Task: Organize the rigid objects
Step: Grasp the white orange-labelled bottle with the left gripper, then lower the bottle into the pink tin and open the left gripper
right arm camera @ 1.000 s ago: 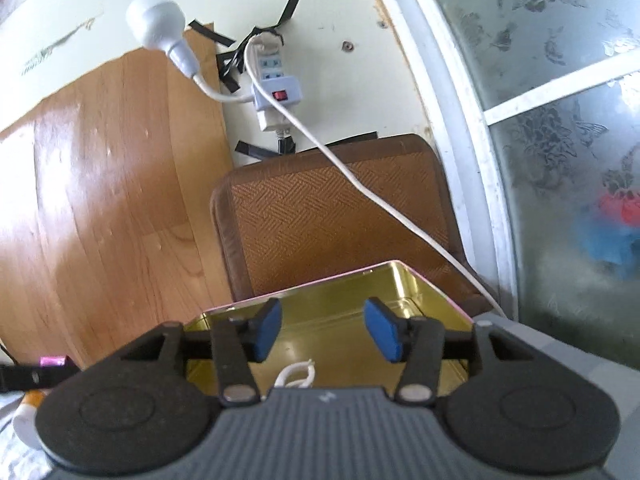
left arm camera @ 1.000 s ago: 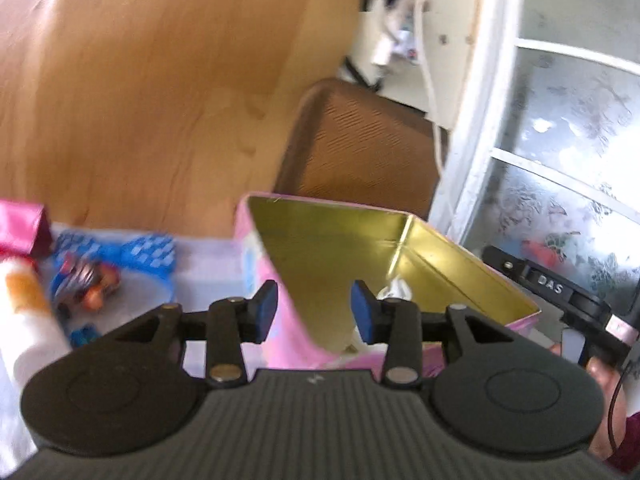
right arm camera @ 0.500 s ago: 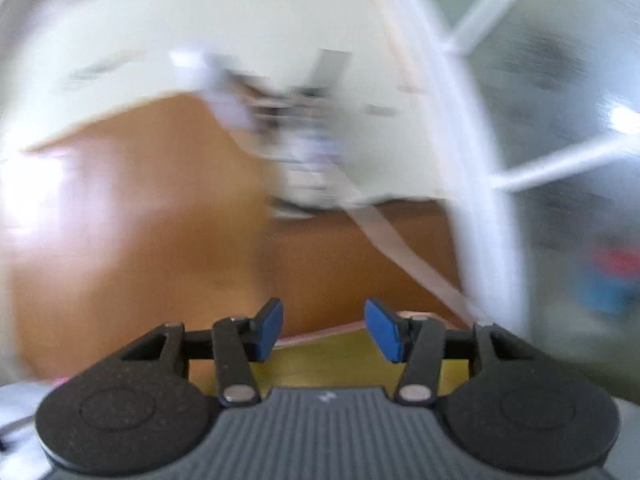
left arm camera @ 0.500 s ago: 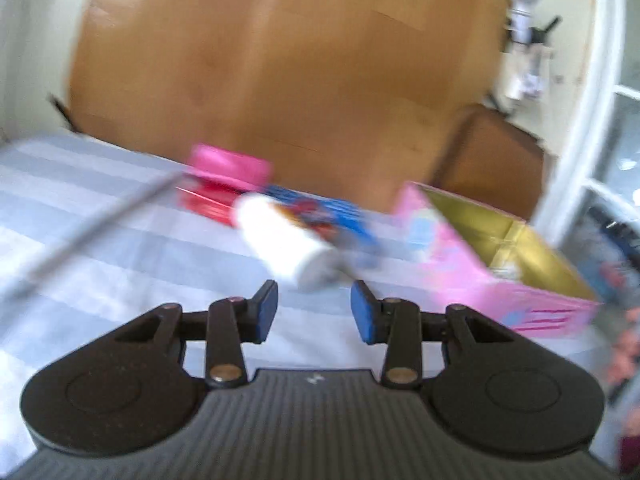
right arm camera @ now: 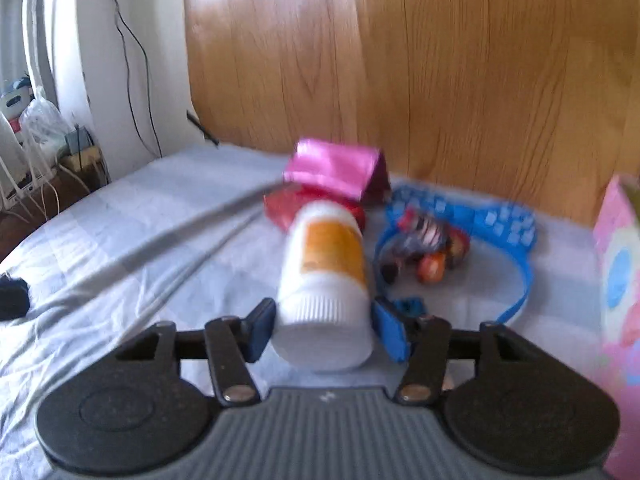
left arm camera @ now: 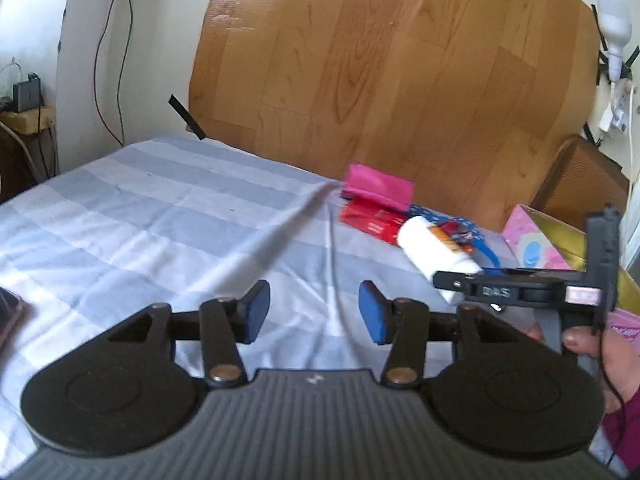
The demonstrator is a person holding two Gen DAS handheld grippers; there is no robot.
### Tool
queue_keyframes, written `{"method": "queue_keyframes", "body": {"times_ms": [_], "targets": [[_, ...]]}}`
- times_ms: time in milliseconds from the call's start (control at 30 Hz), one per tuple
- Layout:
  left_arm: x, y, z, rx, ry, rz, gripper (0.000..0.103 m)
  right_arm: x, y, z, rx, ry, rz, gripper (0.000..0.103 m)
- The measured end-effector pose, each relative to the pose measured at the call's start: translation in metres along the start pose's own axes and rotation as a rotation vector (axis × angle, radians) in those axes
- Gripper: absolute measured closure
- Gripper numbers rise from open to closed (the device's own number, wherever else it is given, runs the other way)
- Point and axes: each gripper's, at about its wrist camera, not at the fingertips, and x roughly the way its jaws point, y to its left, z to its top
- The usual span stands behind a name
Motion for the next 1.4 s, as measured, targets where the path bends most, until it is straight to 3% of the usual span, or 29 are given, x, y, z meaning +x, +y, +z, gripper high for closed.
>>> {"method": "queue_keyframes", "body": {"times_ms": [100, 233, 300, 367, 433, 500, 667, 767, 800, 833, 933, 1033, 1167, 1300, 1400], "targets": [[0.009, -0.002, 0.007, -0.004, 0.032, -0.054, 0.043, -0.018, 0.001, -0.013, -0.029, 0.002, 0.053, 0.05], [0.025, -0.031, 0.006, 0.002, 0.11, -0.276, 0.026, -0.074, -0.003, -0.045, -0.124, 0.012, 0.195, 0.05], [0.034, -0.053, 0.0, 0.029, 0.144, -0.355, 0.024, -0.101, -0.012, -0.065, -0.144, 0.039, 0.216, 0.049], [0.046, -0.078, -0.008, 0.042, 0.187, -0.405, 0.024, -0.125, -0.026, -0.083, -0.149, 0.049, 0.199, 0.047], [0.059, -0.101, -0.016, 0.047, 0.245, -0.459, 0.024, -0.151, -0.039, -0.1, -0.135, 0.023, 0.128, 0.03], [0.067, -0.118, -0.024, 0.065, 0.293, -0.502, 0.024, -0.166, -0.047, -0.113, -0.113, 0.003, 0.08, 0.028], [0.081, -0.144, -0.034, 0.085, 0.344, -0.532, 0.022, -0.171, -0.055, -0.119, -0.064, -0.034, 0.074, 0.027], [0.087, -0.147, -0.028, 0.058, 0.346, -0.502, 0.021, -0.156, -0.053, -0.116, -0.069, -0.044, 0.064, 0.026], [0.09, -0.147, -0.026, 0.048, 0.353, -0.506, 0.023, -0.149, -0.052, -0.114, -0.067, -0.045, 0.072, 0.03], [0.095, -0.151, -0.024, 0.042, 0.376, -0.511, 0.029, -0.142, -0.051, -0.112, -0.066, -0.04, 0.083, 0.048], [0.087, -0.159, -0.012, 0.08, 0.338, -0.499, 0.037, -0.135, -0.047, -0.111, -0.078, -0.03, 0.109, 0.052], [0.074, -0.177, 0.015, 0.114, 0.257, -0.586, 0.043, -0.154, -0.05, -0.106, -0.099, -0.102, 0.06, 0.052], [0.08, -0.227, 0.048, 0.166, 0.176, -0.664, 0.044, -0.187, -0.078, -0.081, -0.105, -0.218, -0.027, 0.052], [0.116, -0.287, 0.058, 0.269, 0.125, -0.667, 0.042, -0.186, -0.116, -0.059, -0.073, -0.256, -0.165, 0.052], [0.156, -0.321, 0.052, 0.288, 0.169, -0.612, 0.041, -0.163, -0.146, -0.05, 0.009, -0.217, -0.231, 0.052]]}}
